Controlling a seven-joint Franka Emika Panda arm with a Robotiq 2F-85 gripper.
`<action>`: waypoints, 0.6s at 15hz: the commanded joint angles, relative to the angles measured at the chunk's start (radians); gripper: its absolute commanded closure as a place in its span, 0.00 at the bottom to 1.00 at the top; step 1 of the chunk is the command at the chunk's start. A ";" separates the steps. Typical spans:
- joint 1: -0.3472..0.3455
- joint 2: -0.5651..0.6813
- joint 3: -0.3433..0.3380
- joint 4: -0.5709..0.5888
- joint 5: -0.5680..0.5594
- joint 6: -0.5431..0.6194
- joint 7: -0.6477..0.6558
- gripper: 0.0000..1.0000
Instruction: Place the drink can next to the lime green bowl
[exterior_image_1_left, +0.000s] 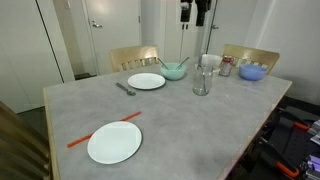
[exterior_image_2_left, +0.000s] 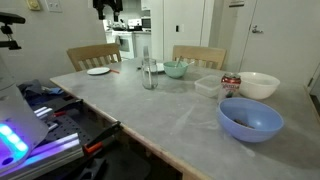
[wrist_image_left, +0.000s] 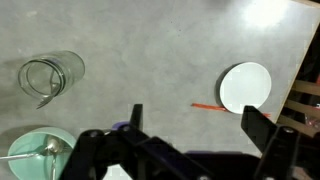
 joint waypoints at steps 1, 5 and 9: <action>-0.039 0.027 -0.020 0.068 -0.025 -0.032 0.002 0.00; -0.074 0.036 -0.048 0.116 -0.031 -0.025 0.023 0.00; -0.106 0.058 -0.094 0.178 -0.010 -0.020 -0.026 0.00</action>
